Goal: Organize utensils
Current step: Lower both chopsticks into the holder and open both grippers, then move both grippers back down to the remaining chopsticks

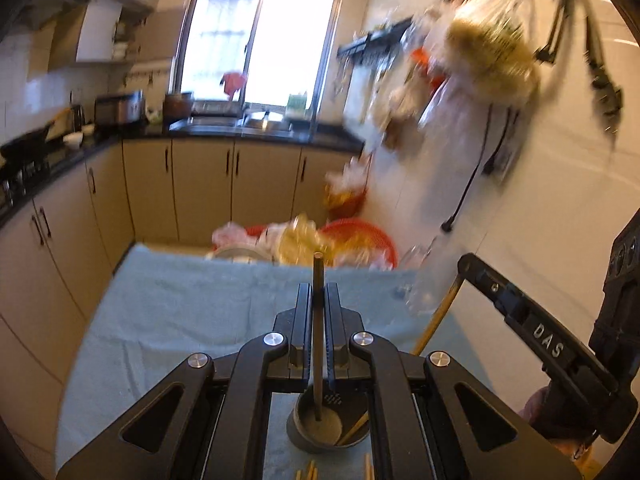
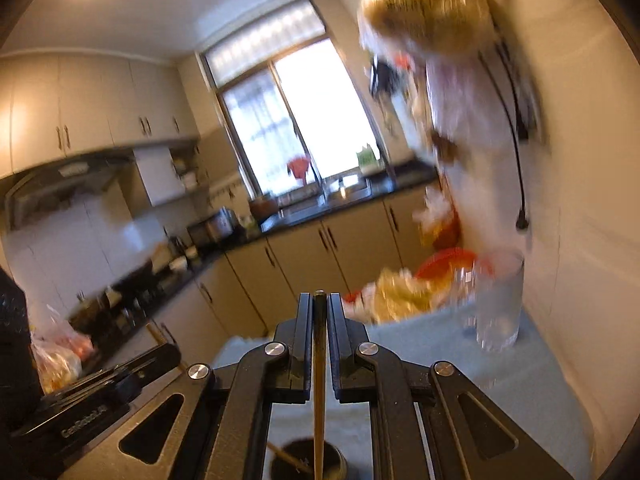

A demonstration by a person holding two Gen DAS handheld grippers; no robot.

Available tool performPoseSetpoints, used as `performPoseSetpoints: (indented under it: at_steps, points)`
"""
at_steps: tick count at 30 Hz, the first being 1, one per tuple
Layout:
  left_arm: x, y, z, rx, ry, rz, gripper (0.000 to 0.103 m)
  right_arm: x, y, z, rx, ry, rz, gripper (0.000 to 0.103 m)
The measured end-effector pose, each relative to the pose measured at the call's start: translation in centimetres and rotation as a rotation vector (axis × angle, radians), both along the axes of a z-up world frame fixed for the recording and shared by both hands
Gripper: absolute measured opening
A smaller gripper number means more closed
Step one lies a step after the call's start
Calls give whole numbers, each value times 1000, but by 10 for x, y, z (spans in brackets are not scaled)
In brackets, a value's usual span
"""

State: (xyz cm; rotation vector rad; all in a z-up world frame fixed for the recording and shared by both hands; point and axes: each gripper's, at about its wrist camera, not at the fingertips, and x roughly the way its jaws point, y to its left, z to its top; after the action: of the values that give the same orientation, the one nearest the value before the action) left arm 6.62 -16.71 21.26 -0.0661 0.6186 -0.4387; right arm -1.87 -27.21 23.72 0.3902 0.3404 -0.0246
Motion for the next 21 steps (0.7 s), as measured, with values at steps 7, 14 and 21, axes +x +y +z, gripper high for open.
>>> performPoseSetpoints:
  at_steps: [7,14,21]
  points:
    - [2,10,-13,-8,33,7,17,22,-8,-45,46,143,38,9]
    - [-30,40,15,-66,-8,35,42,4,-18,-32,59,133,8,36]
    - [-102,81,35,-21,-78,49,51,-51,-16,8,-42,124,12,41]
